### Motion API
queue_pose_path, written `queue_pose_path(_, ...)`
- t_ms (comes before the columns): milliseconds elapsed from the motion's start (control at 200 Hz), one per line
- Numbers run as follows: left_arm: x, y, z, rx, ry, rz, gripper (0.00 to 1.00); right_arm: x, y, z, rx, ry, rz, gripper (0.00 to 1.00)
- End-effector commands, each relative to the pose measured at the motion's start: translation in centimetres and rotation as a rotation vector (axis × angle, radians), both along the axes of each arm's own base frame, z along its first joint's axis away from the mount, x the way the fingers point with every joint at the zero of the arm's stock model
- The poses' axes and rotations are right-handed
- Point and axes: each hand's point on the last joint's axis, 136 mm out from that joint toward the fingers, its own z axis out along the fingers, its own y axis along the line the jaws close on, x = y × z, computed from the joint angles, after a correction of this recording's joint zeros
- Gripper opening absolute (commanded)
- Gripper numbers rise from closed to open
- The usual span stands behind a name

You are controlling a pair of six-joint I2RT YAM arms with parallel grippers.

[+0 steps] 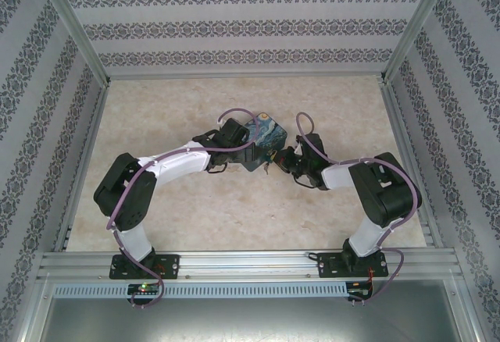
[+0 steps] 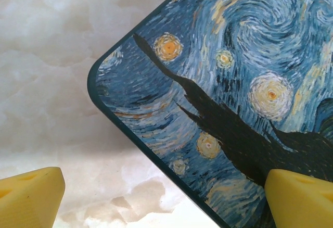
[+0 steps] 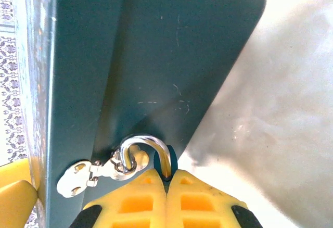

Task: Unlock the padlock with the key

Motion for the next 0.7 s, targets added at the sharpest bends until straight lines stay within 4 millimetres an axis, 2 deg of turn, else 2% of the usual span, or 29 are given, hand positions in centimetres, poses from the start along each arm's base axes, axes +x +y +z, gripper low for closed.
queue_pose_path(0,-4.3,2.7,-5.5,0.172,0.198,-0.039,0.98,1.0,-1.3,-0.1,-0.046,-0.002,-0.027,0.00)
queue_pose_path(195,-4.2,2.6,-5.4,0.171,0.198,-0.040,0.98,1.5,-2.3,-0.2,-0.038,0.004,-0.046,0.00)
queue_pose_path(430,-4.1,2.6,-5.2,0.172,0.199,-0.037,0.98,2.0,-4.4,0.8,-0.020,-0.005,-0.066,0.00)
queue_pose_path(560,-3.9,2.3,-4.6,0.158,0.187,-0.041,0.99,1.1,-6.0,0.9,-0.006,-0.004,-0.089,0.00)
queue_pose_path(694,-3.2,1.1,-2.7,0.110,0.154,-0.065,1.00,-0.6,-6.6,1.7,0.011,-0.017,-0.087,0.00)
